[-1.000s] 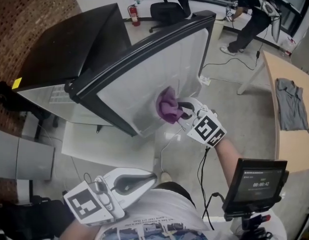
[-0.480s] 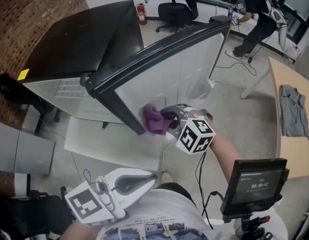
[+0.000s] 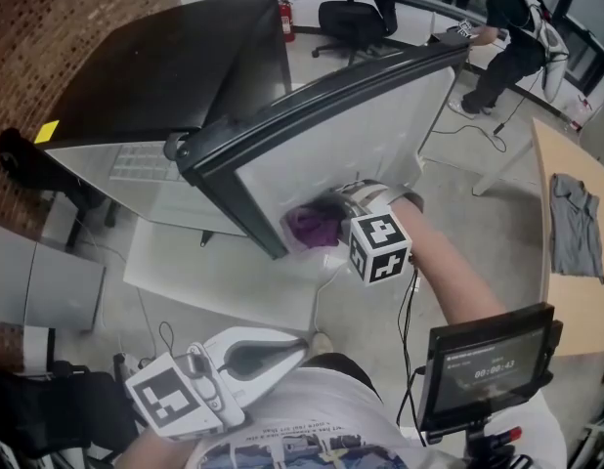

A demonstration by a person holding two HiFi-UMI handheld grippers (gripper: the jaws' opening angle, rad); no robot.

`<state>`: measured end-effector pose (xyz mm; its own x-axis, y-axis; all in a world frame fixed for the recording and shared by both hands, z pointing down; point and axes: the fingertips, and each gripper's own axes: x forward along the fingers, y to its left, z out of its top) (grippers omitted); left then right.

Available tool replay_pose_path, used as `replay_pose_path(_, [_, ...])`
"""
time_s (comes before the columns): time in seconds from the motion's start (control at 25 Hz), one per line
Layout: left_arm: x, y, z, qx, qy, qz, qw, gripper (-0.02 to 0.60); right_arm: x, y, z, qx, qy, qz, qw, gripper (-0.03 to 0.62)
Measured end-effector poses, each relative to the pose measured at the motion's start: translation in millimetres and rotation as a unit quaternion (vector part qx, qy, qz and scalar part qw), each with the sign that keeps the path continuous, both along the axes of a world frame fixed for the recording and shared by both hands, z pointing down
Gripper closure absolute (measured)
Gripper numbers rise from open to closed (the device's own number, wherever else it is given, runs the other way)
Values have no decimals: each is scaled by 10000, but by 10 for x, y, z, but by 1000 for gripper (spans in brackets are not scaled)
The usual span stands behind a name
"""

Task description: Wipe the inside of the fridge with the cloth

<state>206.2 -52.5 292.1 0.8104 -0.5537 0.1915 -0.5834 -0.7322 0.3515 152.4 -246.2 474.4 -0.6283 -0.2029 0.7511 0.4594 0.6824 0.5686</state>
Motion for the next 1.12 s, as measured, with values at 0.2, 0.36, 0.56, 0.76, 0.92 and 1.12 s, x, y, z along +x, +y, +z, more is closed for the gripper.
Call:
replay_pose_path(0.2, [-2,-37,-4,11,-22,-55,10000,575,164,-191,79,83,158,209,9996,516])
replay_pose_path(0.36, [15,-23,-7,17,-25,-91,10000,575,360,-406,115,44,190,545,9983,516])
replay_pose_path(0.56, [46,-26,38,-66,-51,-82,9999,575,595,-684,158,110,298,910,9953,516])
replay_pose_path(0.76, [176,-34,11,-30,-66,64,10000,575,811,-925,153,147,310,1333,9905,516])
replay_pose_path(0.92, [207,-51,31,-33,-98,88,9999,575,958,-1109,122,346,374,1626,9854,516])
replay_pose_path(1.12, [268,-66,44,-15,-113,158,9998,575,1113,-1254,46,502,347,2032,9772,516])
